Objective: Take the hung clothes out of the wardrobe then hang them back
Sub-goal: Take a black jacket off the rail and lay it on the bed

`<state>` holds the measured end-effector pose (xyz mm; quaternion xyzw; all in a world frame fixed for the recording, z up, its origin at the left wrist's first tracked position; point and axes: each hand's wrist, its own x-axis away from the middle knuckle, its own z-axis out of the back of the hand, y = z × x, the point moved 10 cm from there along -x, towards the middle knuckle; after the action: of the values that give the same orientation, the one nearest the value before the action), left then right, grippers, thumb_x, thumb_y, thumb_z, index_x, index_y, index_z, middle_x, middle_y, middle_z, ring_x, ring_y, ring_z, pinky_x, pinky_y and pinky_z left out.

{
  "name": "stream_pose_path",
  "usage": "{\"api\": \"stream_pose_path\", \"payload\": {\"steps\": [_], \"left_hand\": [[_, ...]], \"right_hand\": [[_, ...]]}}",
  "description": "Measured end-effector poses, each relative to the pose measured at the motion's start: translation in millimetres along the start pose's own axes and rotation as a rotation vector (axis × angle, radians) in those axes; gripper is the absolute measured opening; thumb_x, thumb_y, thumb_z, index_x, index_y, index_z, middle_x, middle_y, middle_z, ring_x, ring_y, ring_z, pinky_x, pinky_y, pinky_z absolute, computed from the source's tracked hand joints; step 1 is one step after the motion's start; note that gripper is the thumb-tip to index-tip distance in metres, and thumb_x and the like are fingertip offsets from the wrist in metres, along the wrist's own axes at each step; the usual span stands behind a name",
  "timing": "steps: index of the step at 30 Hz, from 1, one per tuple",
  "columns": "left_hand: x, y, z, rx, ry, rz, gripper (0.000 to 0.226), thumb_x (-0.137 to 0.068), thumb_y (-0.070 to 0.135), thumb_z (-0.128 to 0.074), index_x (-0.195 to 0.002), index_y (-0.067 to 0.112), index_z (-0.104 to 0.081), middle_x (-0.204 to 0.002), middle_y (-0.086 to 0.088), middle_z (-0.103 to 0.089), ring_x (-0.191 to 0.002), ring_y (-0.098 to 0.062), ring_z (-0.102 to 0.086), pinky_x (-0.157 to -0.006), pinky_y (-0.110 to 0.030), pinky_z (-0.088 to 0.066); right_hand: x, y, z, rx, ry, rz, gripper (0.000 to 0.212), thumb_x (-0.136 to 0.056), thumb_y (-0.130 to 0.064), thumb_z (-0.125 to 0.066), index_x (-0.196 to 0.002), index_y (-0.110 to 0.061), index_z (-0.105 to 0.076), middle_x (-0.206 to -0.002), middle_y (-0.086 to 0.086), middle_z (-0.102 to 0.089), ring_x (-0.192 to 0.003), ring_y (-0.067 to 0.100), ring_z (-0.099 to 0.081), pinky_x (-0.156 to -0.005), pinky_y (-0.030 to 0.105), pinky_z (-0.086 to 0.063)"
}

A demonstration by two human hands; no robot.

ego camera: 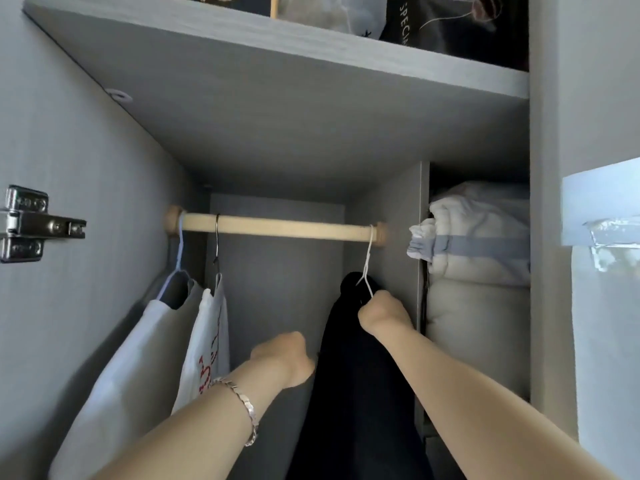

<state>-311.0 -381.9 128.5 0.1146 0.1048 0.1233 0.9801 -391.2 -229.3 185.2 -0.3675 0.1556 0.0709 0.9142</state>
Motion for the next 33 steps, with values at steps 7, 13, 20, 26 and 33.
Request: {"api": "stream_pose_path", "payload": {"steps": [7, 13, 20, 26, 33], "left_hand": [[-13.8, -31.1, 3.6, 0.093, -0.01, 0.076, 0.031, -0.088, 0.015, -0.041, -0.113, 0.005, -0.057, -0.093, -0.014, -0.068, -0.08, -0.027, -0.071, -0.086, -0.035, -0.054], [0.1, -41.0, 3.8, 0.134, 0.017, 0.08, 0.028, -0.092, 0.019, -0.043, -0.109, 0.004, -0.059, -0.097, -0.013, -0.068, -0.083, -0.027, -0.069, -0.083, -0.035, -0.056], [59.7, -34.7, -9.1, 0.091, -0.003, 0.095, 0.027, -0.095, 0.018, -0.04, -0.109, 0.004, -0.058, -0.071, -0.007, -0.061, -0.075, -0.025, -0.062, -0.079, -0.031, -0.051], [145.8, -24.8, -32.6, 0.149, 0.001, 0.203, 0.027, -0.096, 0.014, -0.038, -0.105, 0.001, -0.059, -0.085, -0.019, -0.069, -0.066, -0.025, -0.062, -0.065, -0.026, -0.049], [249.0, 22.8, -95.9, 0.185, -0.134, 0.203, 0.017, -0.095, 0.016, -0.041, -0.092, 0.008, -0.055, -0.086, -0.011, -0.065, -0.067, -0.022, -0.062, -0.074, -0.028, -0.051]], "right_hand": [[0.5, -26.6, 13.0, -0.154, 0.074, 0.082, 0.031, -0.099, -0.026, -0.042, -0.114, -0.003, -0.057, -0.12, 0.017, -0.06, -0.113, 0.033, -0.056, -0.086, 0.032, -0.043], [32.2, -50.6, 35.7, -0.139, 0.132, 0.181, 0.029, -0.101, -0.026, -0.038, -0.11, -0.004, -0.055, -0.113, 0.013, -0.061, -0.104, 0.031, -0.057, -0.071, 0.029, -0.036], [105.7, -22.4, 26.3, -0.039, -0.011, 0.304, 0.021, -0.101, -0.027, -0.036, -0.09, -0.011, -0.044, -0.086, 0.005, -0.051, -0.079, 0.023, -0.048, -0.064, 0.029, -0.034], [188.8, 35.7, 23.7, -0.045, -0.172, 0.27, 0.032, -0.1, -0.026, -0.037, -0.071, -0.014, -0.037, -0.072, -0.002, -0.044, -0.077, 0.021, -0.046, -0.066, 0.03, -0.035], [276.3, 127.3, 56.5, -0.081, -0.252, 0.261, 0.039, -0.099, -0.025, -0.037, -0.063, -0.016, -0.028, -0.062, -0.002, -0.036, -0.055, 0.014, -0.032, -0.048, 0.026, -0.026]]}}
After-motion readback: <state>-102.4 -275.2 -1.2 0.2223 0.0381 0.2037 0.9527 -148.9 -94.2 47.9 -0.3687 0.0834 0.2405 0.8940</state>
